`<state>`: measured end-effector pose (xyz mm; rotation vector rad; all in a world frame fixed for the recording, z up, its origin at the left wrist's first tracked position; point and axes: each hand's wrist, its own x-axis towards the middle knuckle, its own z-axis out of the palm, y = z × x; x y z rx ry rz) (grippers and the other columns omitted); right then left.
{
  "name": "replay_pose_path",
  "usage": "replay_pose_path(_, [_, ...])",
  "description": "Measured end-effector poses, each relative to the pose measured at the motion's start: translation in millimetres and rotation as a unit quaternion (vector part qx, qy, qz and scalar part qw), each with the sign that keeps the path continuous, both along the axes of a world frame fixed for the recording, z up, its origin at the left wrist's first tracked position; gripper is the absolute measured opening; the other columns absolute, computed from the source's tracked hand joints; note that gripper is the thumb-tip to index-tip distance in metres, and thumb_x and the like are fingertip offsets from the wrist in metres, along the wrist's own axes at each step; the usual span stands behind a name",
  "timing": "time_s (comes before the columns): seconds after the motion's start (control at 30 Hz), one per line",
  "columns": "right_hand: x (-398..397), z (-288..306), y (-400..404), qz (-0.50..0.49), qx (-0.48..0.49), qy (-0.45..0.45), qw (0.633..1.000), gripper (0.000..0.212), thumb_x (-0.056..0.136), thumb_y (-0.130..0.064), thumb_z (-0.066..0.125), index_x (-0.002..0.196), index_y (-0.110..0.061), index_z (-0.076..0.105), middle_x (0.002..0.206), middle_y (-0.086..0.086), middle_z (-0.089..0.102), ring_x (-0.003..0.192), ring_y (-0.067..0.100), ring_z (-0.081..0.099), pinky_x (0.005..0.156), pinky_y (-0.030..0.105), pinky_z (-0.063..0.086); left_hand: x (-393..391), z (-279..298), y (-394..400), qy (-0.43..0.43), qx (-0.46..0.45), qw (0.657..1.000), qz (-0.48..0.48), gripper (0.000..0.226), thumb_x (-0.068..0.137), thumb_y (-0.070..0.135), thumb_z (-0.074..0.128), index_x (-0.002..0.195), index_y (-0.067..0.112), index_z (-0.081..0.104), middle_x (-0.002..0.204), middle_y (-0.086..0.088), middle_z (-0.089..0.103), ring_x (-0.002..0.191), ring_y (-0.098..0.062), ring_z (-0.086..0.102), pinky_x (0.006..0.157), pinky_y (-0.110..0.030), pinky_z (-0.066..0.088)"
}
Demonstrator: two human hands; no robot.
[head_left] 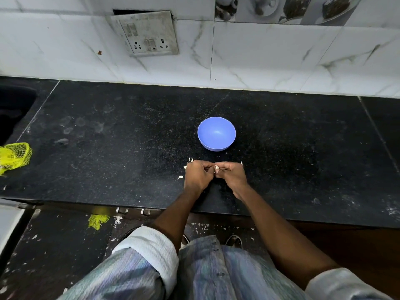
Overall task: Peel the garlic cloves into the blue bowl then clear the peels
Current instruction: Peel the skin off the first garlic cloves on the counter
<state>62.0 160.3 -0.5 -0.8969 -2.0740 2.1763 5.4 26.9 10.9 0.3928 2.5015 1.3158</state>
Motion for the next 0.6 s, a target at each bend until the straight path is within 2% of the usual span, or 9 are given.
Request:
replay_pose_path(0.07, [0.0, 1.5, 0.7, 0.003, 0.008, 0.001, 1.0, 0.02, 0.094, 0.003, 0.069, 0.112, 0.0, 0.076, 0.1, 0.01, 0.079, 0.091, 0.015, 0.074, 0.082, 0.024, 0.06, -0.1, -0.1, 1.6, 0.0, -0.003, 1.0, 0.007, 0.01, 0.089, 0.019, 0.076, 0.093, 0.022, 0.086, 0.074, 0.008, 0.078, 0.066, -0.006, 0.071, 0.061, -0.013, 0.051])
replay_pose_path(0.17, [-0.9, 5.9, 0.3, -0.009, 0.013, 0.007, 1.0, 0.019, 0.091, 0.006, 0.07, 0.109, 0.001, 0.076, 0.096, 0.009, 0.079, 0.088, 0.014, 0.075, 0.076, 0.021, 0.059, 2.6, 1.5, 7.2, -0.01, 0.015, 0.999, 0.048, 0.007, 0.087, 0.017, 0.079, 0.09, 0.018, 0.086, 0.081, 0.007, 0.08, 0.065, 0.01, 0.066, 0.064, -0.004, 0.046])
replay_pose_path(0.23, [-0.8, 6.2, -1.6, -0.016, 0.01, 0.012, 1.0, 0.021, 0.089, 0.009, 0.071, 0.107, 0.002, 0.075, 0.094, 0.009, 0.078, 0.086, 0.013, 0.075, 0.075, 0.02, 0.058, 3.4, 1.5, 8.4, -0.01, 0.026, 0.998, 0.062, 0.007, 0.085, 0.016, 0.081, 0.09, 0.016, 0.086, 0.084, 0.004, 0.08, 0.065, 0.013, 0.065, 0.067, -0.005, 0.048])
replay_pose_path(0.43, [-0.1, 6.6, -7.6, -0.035, 0.007, 0.018, 0.999, 0.025, 0.087, 0.017, 0.065, 0.109, 0.007, 0.073, 0.09, 0.008, 0.077, 0.08, 0.009, 0.075, 0.075, 0.02, 0.06, 7.9, 2.7, 10.7, -0.014, 0.036, 0.994, 0.101, 0.009, 0.085, 0.021, 0.081, 0.091, 0.017, 0.086, 0.081, 0.003, 0.08, 0.071, -0.003, 0.073, 0.072, -0.024, 0.06])
replay_pose_path(0.6, [1.5, 1.6, -12.6, -0.042, -0.006, 0.02, 0.999, 0.026, 0.087, 0.016, 0.066, 0.098, -0.006, 0.076, 0.089, 0.007, 0.079, 0.085, 0.014, 0.077, 0.075, 0.022, 0.059, 14.7, -4.4, 15.3, -0.019, 0.019, 0.991, 0.128, 0.009, 0.082, 0.024, 0.078, 0.081, 0.018, 0.085, 0.071, 0.004, 0.077, 0.063, -0.009, 0.071, 0.065, -0.034, 0.06])
